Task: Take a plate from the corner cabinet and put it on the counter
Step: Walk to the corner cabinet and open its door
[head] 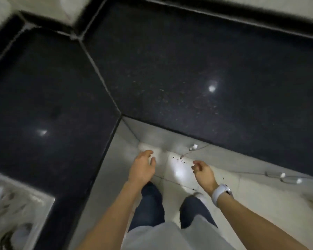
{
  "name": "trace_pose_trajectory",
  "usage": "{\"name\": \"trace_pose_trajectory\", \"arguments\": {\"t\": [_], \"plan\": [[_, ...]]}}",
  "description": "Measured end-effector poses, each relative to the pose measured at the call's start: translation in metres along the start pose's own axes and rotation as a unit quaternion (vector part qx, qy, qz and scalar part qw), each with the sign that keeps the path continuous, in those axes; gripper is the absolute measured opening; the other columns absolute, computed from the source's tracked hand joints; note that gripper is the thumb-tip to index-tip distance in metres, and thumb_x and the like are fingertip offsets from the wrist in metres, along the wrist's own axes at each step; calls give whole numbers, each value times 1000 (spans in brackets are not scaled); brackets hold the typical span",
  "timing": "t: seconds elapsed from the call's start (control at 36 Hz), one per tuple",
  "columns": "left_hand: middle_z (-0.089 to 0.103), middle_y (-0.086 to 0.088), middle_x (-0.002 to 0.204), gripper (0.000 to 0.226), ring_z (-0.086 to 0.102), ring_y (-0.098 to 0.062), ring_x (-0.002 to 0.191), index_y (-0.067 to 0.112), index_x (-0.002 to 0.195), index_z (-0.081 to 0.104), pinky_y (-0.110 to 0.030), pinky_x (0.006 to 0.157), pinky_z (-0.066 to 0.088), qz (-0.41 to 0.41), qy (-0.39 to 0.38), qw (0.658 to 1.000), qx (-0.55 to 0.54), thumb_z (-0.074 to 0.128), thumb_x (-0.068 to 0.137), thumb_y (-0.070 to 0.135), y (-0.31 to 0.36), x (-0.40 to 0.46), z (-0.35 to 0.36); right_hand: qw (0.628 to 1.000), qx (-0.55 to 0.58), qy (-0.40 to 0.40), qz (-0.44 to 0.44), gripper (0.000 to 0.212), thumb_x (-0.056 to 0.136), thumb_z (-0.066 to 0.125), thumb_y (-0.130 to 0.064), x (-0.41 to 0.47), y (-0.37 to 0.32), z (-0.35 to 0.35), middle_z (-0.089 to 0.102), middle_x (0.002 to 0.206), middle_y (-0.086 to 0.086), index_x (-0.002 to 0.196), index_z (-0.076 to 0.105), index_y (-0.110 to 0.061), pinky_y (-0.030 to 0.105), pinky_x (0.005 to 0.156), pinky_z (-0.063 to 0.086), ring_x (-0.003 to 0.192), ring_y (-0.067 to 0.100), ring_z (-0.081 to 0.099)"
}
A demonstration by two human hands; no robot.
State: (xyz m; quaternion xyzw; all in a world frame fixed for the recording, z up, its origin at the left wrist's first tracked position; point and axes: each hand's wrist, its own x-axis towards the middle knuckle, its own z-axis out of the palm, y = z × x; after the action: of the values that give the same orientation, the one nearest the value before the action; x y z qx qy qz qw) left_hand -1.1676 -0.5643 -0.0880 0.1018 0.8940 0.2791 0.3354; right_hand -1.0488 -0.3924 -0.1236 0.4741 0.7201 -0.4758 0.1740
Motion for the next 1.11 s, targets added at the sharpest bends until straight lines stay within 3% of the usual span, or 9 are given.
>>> {"name": "trace_pose_trajectory", "arguments": {"t": [0.17,0.31,0.47,0.61,0.83,0.92,0.97,1.06,1.11], "plan": [[57,-13,128,36,55,-28,113,10,125,50,-37,96,46,59,-99,993,31,46,91,18,23,47,48,949,249,123,147,47,92,40,-25,27,30,-6,52,129,23,135,32,-8,54,104,40,114,39,52],[39,-13,144,46,39,-28,131,10,136,36,-35,106,34,87,-169,981,32,45,92,19,47,73,105,912,366,159,100,64,93,41,-21,51,39,-20,27,151,12,145,5,-20,51,112,32,133,30,36],[38,-10,144,47,43,-27,127,16,137,32,-29,90,36,69,-178,981,-9,46,92,20,53,100,157,884,440,154,36,66,93,39,-13,68,45,-29,17,156,6,145,0,-26,47,112,33,136,24,31],[40,-4,145,52,44,-23,127,20,138,31,-30,87,40,37,-151,982,-104,47,89,11,42,102,186,905,399,146,17,57,91,38,-8,68,62,-14,32,149,6,143,18,-21,46,113,32,134,23,35],[52,-12,133,47,53,-32,116,18,135,37,-41,94,45,60,-136,985,-83,43,89,9,9,60,183,960,197,127,-155,47,88,33,2,35,63,16,50,135,9,133,40,-11,20,99,41,118,13,45],[52,-13,133,45,54,-21,102,25,137,34,-32,83,44,52,-153,985,-53,39,93,15,-15,35,173,964,154,123,-177,49,85,33,4,14,76,35,55,123,3,129,43,-14,16,91,39,111,9,48],[46,-6,140,45,48,-14,110,27,137,34,-25,88,35,24,-164,984,-59,38,94,15,-30,18,162,971,122,102,-178,47,84,32,5,-1,87,46,54,122,1,125,43,-15,10,89,39,105,11,53],[49,-6,139,38,48,-20,121,23,131,45,-23,90,34,-20,-104,992,-74,39,94,16,-48,-9,137,980,75,51,-175,43,87,33,0,-24,98,63,56,125,4,125,41,-18,2,74,37,95,15,58],[48,-6,139,36,47,-14,117,19,130,45,-23,91,35,-36,-33,990,-130,40,95,17,-54,-31,116,983,63,16,-171,45,88,33,-2,-44,104,77,55,129,7,129,38,-21,13,87,37,113,20,54]]}}
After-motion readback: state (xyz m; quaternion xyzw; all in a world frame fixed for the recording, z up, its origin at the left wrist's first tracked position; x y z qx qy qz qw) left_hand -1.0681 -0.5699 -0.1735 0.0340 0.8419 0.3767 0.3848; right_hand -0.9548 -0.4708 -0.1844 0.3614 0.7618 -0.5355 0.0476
